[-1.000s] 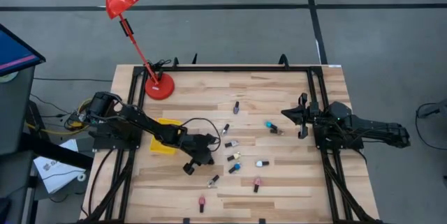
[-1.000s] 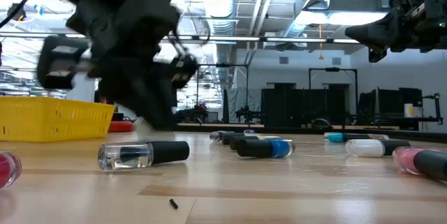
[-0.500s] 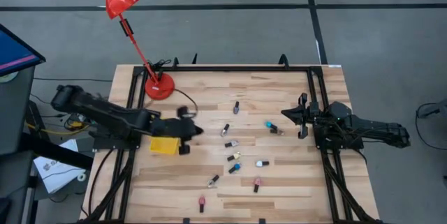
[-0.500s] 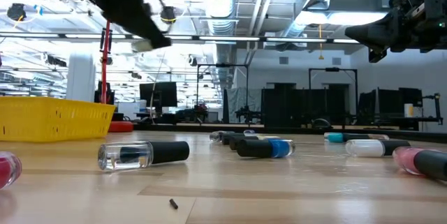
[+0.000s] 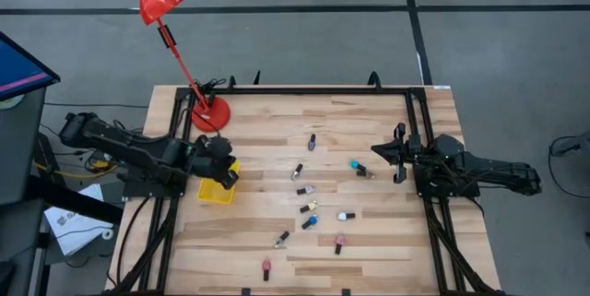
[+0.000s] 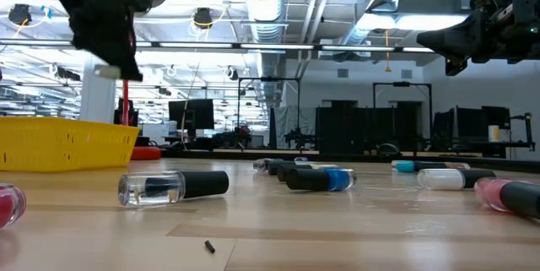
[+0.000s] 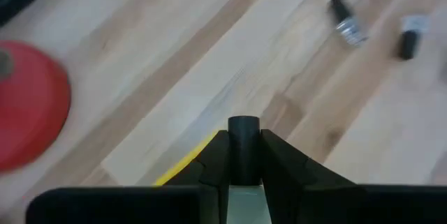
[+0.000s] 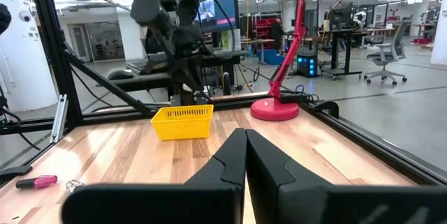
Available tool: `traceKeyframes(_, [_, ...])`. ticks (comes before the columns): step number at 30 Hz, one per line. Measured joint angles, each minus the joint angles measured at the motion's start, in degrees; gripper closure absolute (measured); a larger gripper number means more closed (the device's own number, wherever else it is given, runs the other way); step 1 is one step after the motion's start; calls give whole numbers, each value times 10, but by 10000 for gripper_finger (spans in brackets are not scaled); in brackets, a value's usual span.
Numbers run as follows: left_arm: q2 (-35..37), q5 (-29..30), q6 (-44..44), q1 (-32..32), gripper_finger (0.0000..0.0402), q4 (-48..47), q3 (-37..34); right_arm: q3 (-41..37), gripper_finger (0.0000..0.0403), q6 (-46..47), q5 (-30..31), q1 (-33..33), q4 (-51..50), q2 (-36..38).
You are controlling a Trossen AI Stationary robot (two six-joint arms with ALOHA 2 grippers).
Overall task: Pick & Place Nail Polish
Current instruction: Put the light green nail polish bottle into the yellow basket
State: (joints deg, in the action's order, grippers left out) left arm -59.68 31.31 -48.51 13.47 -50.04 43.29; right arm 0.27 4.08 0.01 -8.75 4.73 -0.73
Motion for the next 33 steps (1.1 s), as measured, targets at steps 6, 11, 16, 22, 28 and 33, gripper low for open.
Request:
traceKeyframes(6, [-55, -1, -64, 2, 350, -31, 0, 0, 403, 0, 0, 0, 0, 0])
traceKeyframes(11, [-99, -1, -86, 9, 348, -31, 0, 0, 403, 0, 0, 0, 0, 0])
traceKeyframes(16, [-128, -1, -100, 12, 346, -32, 0, 0, 403, 0, 0, 0, 1, 0])
traceKeyframes(22, [-144, -1, -107, 13, 339, -34, 0, 0, 403, 0, 0, 0, 3, 0])
traceKeyframes(28, [-144, -5, -116, 13, 340, -36, 0, 0, 403, 0, 0, 0, 12, 0])
traceKeyframes(33, [-144, -22, -125, 13, 340, -38, 0, 0, 403, 9, 0, 0, 11, 0])
